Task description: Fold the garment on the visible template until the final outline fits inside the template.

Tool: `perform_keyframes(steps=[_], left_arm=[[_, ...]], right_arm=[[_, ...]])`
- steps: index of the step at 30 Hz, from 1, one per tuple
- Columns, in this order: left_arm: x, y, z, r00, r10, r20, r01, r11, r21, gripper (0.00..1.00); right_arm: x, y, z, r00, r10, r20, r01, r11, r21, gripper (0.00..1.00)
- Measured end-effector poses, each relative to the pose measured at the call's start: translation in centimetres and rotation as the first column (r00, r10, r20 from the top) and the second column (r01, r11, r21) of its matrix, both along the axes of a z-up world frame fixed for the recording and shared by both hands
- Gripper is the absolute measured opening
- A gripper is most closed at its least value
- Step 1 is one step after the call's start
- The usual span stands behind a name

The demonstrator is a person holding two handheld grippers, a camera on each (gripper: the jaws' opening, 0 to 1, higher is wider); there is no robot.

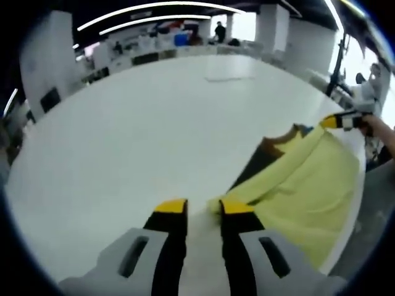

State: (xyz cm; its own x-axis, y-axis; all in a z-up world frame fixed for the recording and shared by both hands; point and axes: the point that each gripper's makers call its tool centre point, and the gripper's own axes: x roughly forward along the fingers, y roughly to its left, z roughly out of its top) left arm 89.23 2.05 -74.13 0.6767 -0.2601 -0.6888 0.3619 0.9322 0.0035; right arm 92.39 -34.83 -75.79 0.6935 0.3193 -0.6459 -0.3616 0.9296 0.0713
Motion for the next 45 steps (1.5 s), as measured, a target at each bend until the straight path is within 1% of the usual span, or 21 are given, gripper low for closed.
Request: perform_keyframes(steps=[5, 6, 7, 8, 10, 11, 14, 16, 18, 21, 23, 25, 27, 28, 33, 35, 38, 39, 42, 44, 45], left_arm=[[0.2, -0.1, 1.3, 0.999, -0.001, 0.033, 0.002, 1.000, -0.002, 0.21], [0.3, -0.3, 1.7, 0.999, -0.004, 0.038, 0.005, 1.000, -0.020, 0.22], [0.3, -0.8, 2.2, 0.999, -0.001, 0.046, 0.004, 0.998, -0.069, 0.22], [0.3, -0.9, 2.3, 0.999, -0.001, 0.049, 0.005, 0.997, -0.073, 0.22], [0.3, -0.8, 3.1, 0.997, -0.012, 0.070, 0.016, 0.998, -0.054, 0.23], [0.2, -0.8, 3.2, 0.998, -0.019, 0.067, 0.022, 0.999, -0.045, 0.24], [0.1, -0.7, 3.8, 0.996, -0.017, 0.088, 0.021, 0.999, -0.039, 0.26], [0.1, -0.7, 4.5, 0.994, -0.016, 0.107, 0.020, 0.999, -0.044, 0.29], [-0.2, -1.0, 5.1, 0.993, -0.033, 0.117, 0.039, 0.998, -0.043, 0.33], [-0.5, -1.4, 5.9, 0.990, -0.067, 0.125, 0.071, 0.997, -0.028, 0.36], [-0.6, -1.6, 6.6, 0.987, -0.086, 0.137, 0.089, 0.996, -0.017, 0.38], [-0.7, -1.6, 7.3, 0.985, -0.101, 0.143, 0.103, 0.995, -0.005, 0.42], [-0.7, -1.4, 8.1, 0.981, -0.113, 0.156, 0.113, 0.994, 0.008, 0.45], [-0.7, -1.4, 8.6, 0.977, -0.122, 0.172, 0.121, 0.992, 0.018, 0.45], [-1.0, -1.6, 10.2, 0.964, -0.174, 0.199, 0.170, 0.985, 0.033, 0.51], [-1.2, -1.8, 10.8, 0.958, -0.194, 0.210, 0.191, 0.981, 0.036, 0.53], [-1.6, -2.0, 11.2, 0.957, -0.206, 0.202, 0.209, 0.978, 0.007, 0.54], [-1.8, -2.1, 11.4, 0.955, -0.212, 0.207, 0.215, 0.976, 0.007, 0.55], [-2.4, -2.3, 11.8, 0.949, -0.234, 0.212, 0.235, 0.972, 0.024, 0.60], [-3.1, -2.9, 12.4, 0.937, -0.270, 0.220, 0.270, 0.962, 0.028, 0.64], [-3.7, -3.4, 12.7, 0.928, -0.297, 0.224, 0.301, 0.954, 0.020, 0.66]], right_arm=[[0.3, 0.2, 0.7, 1.000, 0.008, 0.029, -0.009, 1.000, 0.006, 0.26], [0.3, 0.2, 0.7, 1.000, 0.007, 0.028, -0.008, 1.000, 0.010, 0.27], [0.3, 0.1, 0.9, 0.999, 0.003, 0.032, -0.004, 1.000, 0.013, 0.28], [0.3, 0.1, 0.9, 0.999, 0.003, 0.033, -0.003, 1.000, 0.013, 0.28], [0.2, 0.2, 1.4, 0.999, 0.004, 0.042, -0.005, 1.000, 0.023, 0.29], [0.2, 0.4, 1.7, 0.999, 0.004, 0.047, -0.006, 0.999, 0.032, 0.30], [0.2, 0.9, 2.3, 0.998, 0.016, 0.062, -0.019, 0.999, 0.048, 0.34], [0.0, 1.5, 2.7, 0.998, 0.021, 0.061, -0.026, 0.996, 0.082, 0.37], [0.0, 1.8, 3.3, 0.997, 0.025, 0.076, -0.032, 0.995, 0.096, 0.41], [0.0, 2.1, 4.2, 0.994, 0.035, 0.104, -0.044, 0.995, 0.090, 0.42], [-0.2, 2.3, 4.5, 0.994, 0.043, 0.098, -0.053, 0.993, 0.102, 0.46], [-0.4, 2.5, 4.9, 0.993, 0.060, 0.098, -0.069, 0.993, 0.093, 0.51], [-0.4, 2.5, 5.8, 0.990, 0.078, 0.121, -0.086, 0.994, 0.062, 0.52], [-0.4, 2.5, 6.4, 0.988, 0.083, 0.131, -0.091, 0.994, 0.057, 0.52], [-0.5, 2.2, 9.7, 0.977, 0.087, 0.197, -0.097, 0.994, 0.040, 0.53], [-0.6, 2.1, 10.6, 0.973, 0.094, 0.211, -0.101, 0.995, 0.022, 0.55], [-0.6, 2.0, 11.9, 0.965, 0.106, 0.239, -0.108, 0.994, -0.006, 0.56], [-0.2, 1.9, 12.2, 0.963, 0.110, 0.245, -0.111, 0.994, -0.012, 0.57], [-0.7, 2.3, 13.0, 0.957, 0.138, 0.254, -0.132, 0.990, -0.042, 0.62], [-1.5, 3.0, 13.6, 0.949, 0.177, 0.261, -0.166, 0.984, -0.065, 0.66], [-2.2, 3.7, 13.9, 0.944, 0.199, 0.261, -0.191, 0.980, -0.056, 0.67]])
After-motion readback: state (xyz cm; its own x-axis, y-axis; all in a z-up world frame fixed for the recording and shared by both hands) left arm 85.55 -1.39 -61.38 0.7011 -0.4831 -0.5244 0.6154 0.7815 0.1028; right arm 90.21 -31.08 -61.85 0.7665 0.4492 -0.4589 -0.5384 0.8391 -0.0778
